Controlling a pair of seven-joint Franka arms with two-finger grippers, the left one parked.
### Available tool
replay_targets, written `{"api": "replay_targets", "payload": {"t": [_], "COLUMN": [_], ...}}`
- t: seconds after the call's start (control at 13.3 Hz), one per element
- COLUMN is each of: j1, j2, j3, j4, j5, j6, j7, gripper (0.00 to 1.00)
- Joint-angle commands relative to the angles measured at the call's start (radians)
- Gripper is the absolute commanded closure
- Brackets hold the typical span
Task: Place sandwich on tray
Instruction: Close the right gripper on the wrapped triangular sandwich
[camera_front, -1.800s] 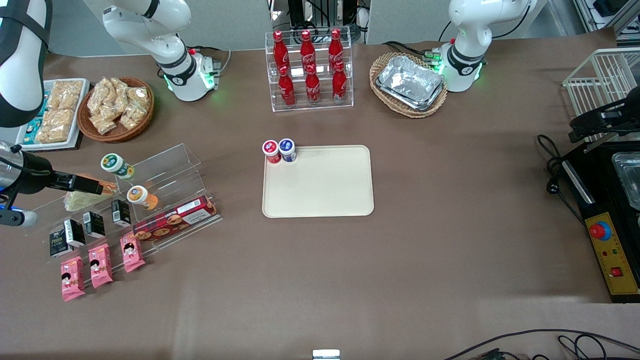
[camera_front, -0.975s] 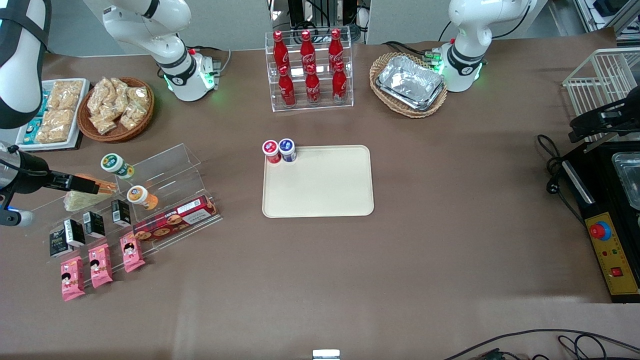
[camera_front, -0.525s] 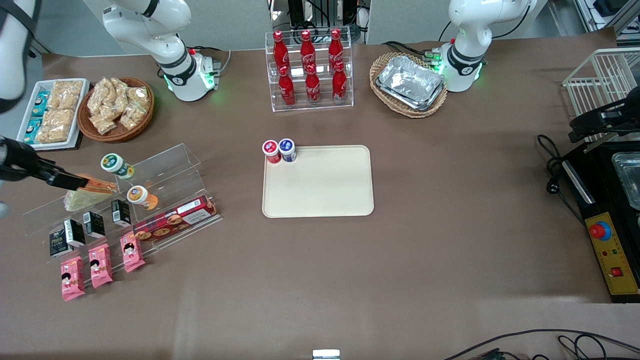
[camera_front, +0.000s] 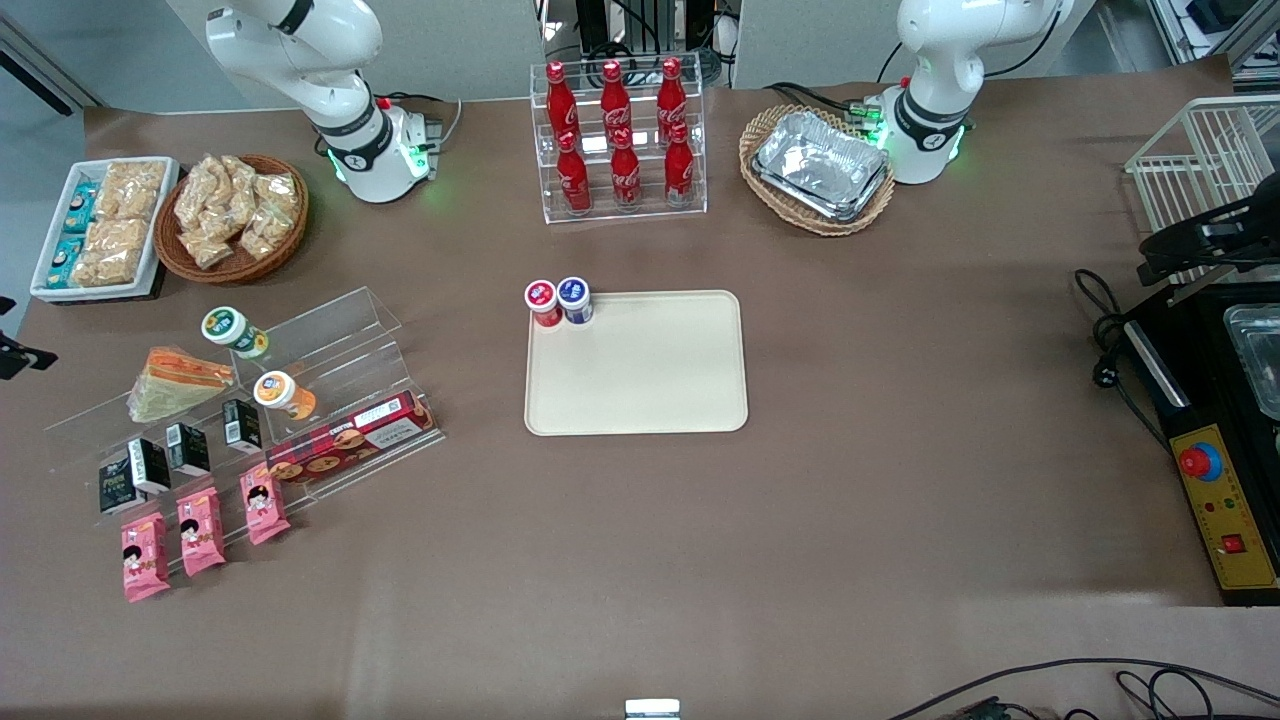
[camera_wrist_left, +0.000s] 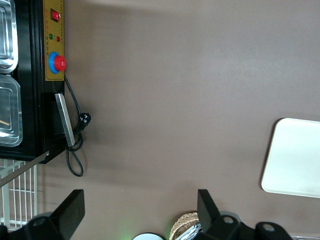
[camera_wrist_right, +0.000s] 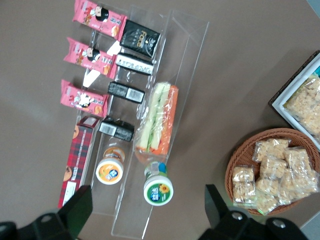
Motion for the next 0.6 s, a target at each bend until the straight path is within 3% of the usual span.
{"api": "replay_targets", "payload": {"t": [0.0, 0.53], "j1": [-0.001, 0.004], "j2": [-0.144, -0.183], "j3": [0.008, 0.008], "j4": [-0.255, -0.516], "j5": [-0.001, -0.001], "j6": [0.189, 0.499], "j7": [0.022, 0.116], "gripper": [0.0, 0.0]}}
